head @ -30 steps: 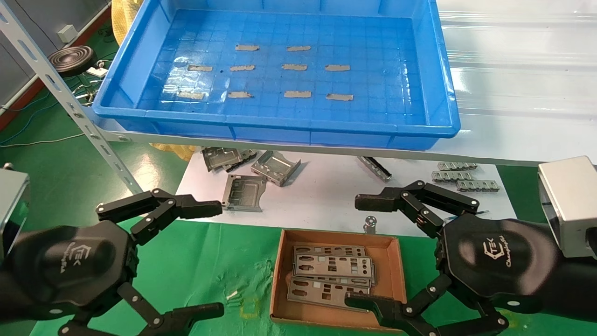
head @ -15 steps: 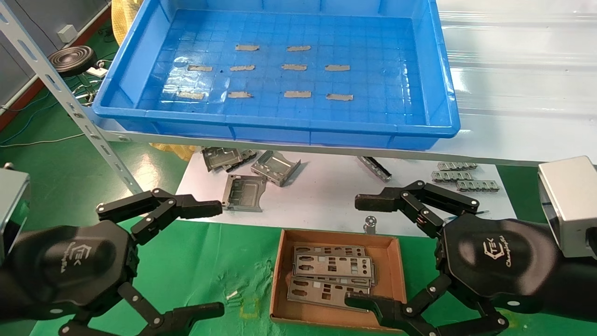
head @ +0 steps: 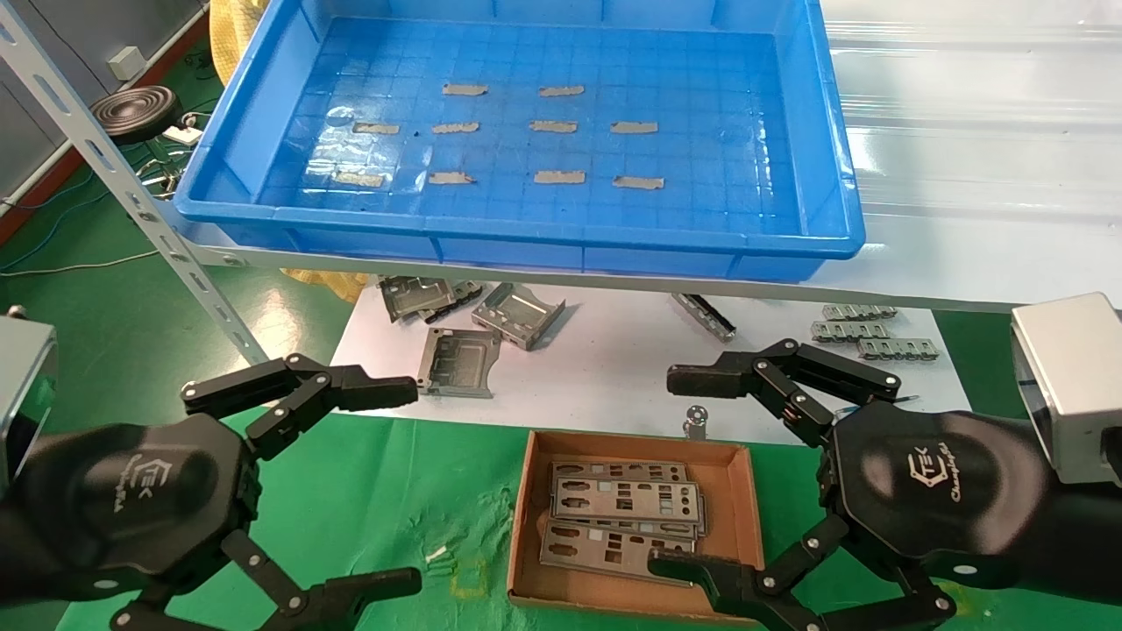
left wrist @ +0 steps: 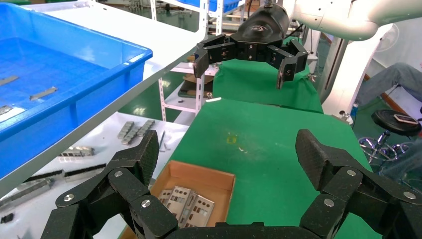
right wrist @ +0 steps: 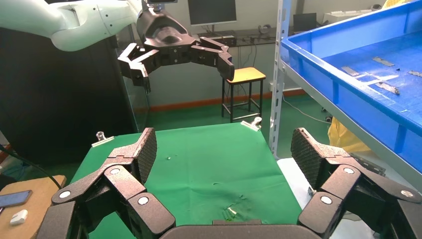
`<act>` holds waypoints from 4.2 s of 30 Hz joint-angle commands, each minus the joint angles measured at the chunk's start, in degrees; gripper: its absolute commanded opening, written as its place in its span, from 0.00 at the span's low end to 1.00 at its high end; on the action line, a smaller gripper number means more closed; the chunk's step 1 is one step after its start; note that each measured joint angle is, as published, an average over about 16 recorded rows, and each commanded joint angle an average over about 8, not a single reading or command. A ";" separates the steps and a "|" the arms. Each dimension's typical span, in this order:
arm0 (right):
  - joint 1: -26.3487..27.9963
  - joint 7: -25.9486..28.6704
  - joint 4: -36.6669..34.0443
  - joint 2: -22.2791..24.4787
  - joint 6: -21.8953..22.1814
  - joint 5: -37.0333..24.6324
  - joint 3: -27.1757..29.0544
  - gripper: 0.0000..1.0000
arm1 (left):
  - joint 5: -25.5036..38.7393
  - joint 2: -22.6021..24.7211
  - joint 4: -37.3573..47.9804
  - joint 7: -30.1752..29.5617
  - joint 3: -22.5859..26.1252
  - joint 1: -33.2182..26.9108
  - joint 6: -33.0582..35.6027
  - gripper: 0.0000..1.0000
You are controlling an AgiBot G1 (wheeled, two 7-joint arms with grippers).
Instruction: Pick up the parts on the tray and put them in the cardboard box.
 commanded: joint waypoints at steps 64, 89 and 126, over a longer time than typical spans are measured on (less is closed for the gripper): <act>0.00 0.00 0.00 0.00 0.00 0.00 0.00 1.00 | 0.00 0.00 0.00 0.00 0.00 0.00 0.00 1.00; 0.00 0.00 0.00 0.00 0.00 0.00 0.00 1.00 | 0.00 0.00 0.00 0.00 0.00 0.00 0.00 1.00; 0.00 0.00 0.00 0.00 0.00 0.00 0.00 1.00 | 0.00 0.00 0.00 0.00 0.00 0.00 0.00 1.00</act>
